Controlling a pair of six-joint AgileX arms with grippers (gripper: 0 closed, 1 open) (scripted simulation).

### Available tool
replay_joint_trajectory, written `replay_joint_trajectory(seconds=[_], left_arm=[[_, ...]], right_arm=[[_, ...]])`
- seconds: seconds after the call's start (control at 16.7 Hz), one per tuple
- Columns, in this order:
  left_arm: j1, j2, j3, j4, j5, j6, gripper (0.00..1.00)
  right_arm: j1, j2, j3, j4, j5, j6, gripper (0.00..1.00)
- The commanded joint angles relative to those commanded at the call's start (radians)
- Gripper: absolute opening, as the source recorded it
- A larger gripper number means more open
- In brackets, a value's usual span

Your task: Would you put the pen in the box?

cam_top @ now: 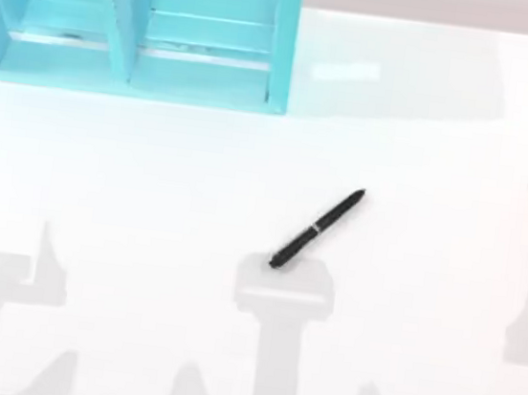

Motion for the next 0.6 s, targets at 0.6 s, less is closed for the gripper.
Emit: replay_joint_trajectory(seconds=[0.6], left_arm=[[0.0, 0.0, 0.0, 0.0, 0.0, 0.0, 1.0]], right_arm=[[0.089, 0.306, 0.281, -0.199, -0.014, 0.218, 1.0]])
